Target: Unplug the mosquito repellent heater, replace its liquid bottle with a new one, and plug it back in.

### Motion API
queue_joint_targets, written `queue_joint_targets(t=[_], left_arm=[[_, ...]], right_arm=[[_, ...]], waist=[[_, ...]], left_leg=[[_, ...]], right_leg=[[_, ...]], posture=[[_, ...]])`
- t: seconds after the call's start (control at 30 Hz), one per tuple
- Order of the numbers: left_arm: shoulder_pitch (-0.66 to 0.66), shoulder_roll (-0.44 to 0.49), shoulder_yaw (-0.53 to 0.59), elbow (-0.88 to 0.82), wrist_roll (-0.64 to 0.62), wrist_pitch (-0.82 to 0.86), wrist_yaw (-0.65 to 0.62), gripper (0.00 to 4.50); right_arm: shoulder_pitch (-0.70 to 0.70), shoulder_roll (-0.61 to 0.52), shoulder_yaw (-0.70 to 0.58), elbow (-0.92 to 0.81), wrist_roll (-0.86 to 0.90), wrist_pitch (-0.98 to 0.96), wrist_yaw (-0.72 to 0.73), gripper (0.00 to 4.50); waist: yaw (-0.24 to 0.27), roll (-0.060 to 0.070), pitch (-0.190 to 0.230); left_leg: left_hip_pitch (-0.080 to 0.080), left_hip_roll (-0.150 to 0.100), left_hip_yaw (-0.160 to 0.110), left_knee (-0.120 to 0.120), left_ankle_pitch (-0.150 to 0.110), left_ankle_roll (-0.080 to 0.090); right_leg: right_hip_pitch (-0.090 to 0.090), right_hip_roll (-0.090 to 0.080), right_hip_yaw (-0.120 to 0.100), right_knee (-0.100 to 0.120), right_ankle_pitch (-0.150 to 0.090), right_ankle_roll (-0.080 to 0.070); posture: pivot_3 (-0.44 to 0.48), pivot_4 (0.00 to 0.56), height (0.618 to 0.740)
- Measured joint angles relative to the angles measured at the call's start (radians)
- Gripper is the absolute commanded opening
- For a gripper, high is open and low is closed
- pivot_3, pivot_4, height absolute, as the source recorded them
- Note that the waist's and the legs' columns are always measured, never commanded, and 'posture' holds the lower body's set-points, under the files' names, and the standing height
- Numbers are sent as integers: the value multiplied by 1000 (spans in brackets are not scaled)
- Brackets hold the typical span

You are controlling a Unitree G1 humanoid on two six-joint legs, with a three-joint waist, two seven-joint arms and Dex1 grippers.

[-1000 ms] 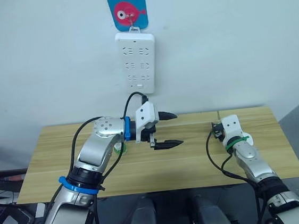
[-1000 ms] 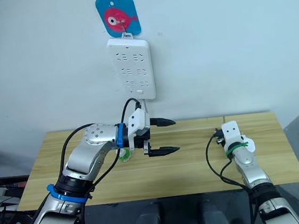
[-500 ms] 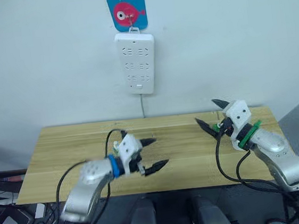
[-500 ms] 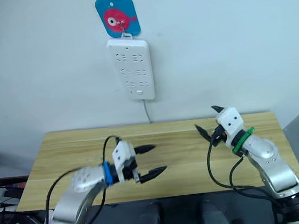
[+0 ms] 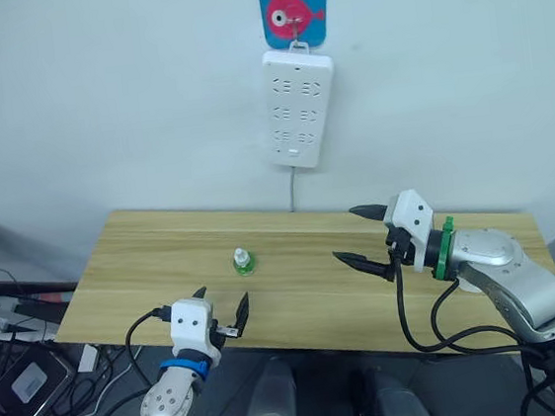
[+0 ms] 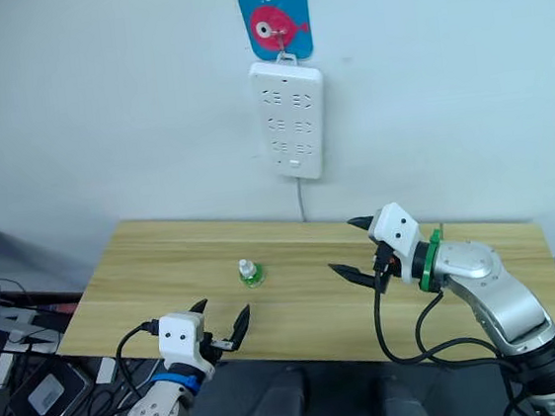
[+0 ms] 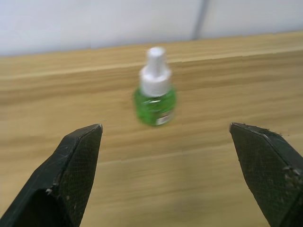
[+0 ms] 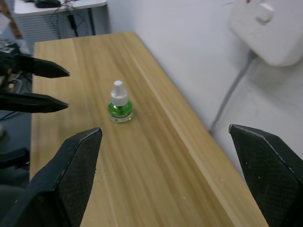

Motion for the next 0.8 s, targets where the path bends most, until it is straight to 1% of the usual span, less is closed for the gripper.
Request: queue_joint_targets(t=[0.03, 0.07, 0.13, 0.3, 0.37, 0.57, 0.7, 0.8], left_arm=[[-51, -4, 3, 79, 8, -39, 13, 4500], [-99, -8, 8, 158, 16, -74, 23, 4500], [-182, -9, 3, 305, 34, -157, 32, 4500], [-332, -44, -8, 591, 42, -311, 32, 4500], [-387, -55, -9, 690, 34, -345, 14, 4500], [-491, -64, -14, 878, 37, -450, -4, 4500], [-551, -54, -19, 974, 63, -503, 15, 4500], [-578, -49, -19, 1018, 70, -525, 28, 3916]], right_arm=[[-2, -3, 0, -4, 1, 16, 7, 4463], [-5, -2, 4, -11, 1, 30, 13, 4463], [-9, -9, 8, -40, 5, 61, 18, 4463], [-20, -37, 5, -115, 40, 150, 26, 4463], [-24, -47, -5, -139, 59, 189, 28, 4463], [-29, -77, -40, -191, 102, 271, 25, 4463], [-45, -77, -47, -194, 110, 301, 13, 4463], [-61, -74, -50, -204, 115, 326, -2, 4500]], waist=[[9, 2, 4], [18, 2, 6], [33, 2, 9], [38, 1, 15], [39, 1, 17], [33, 0, 21], [31, 0, 21], [31, 0, 22]], left_leg=[[0, 0, 0, 0, 0, 0], [-1, 0, 0, 0, 0, 0], [-1, 0, 0, -1, 0, 0], [-2, 0, 0, -1, -1, -1], [-2, 0, 0, -1, -1, -1], [-2, 0, 0, -1, -1, -1], [-2, 0, 0, -1, -1, -1], [-2, 0, 0, -1, -1, -2]], right_leg=[[0, 0, 0, 0, 0, 0], [-1, 1, 0, 1, 3, 4], [-1, 1, -1, 0, 4, 6], [-1, 1, 0, -1, 4, 7], [-1, 1, -1, -1, 4, 7], [-1, 1, -1, -1, 4, 7], [-1, 2, -1, -1, 4, 7], [-1, 2, -1, -1, 4, 7]], posture=[[442, 291, 740], [437, 293, 740], [422, 304, 740], [387, 314, 740], [373, 316, 740], [352, 315, 740], [346, 313, 740], [344, 307, 740]])
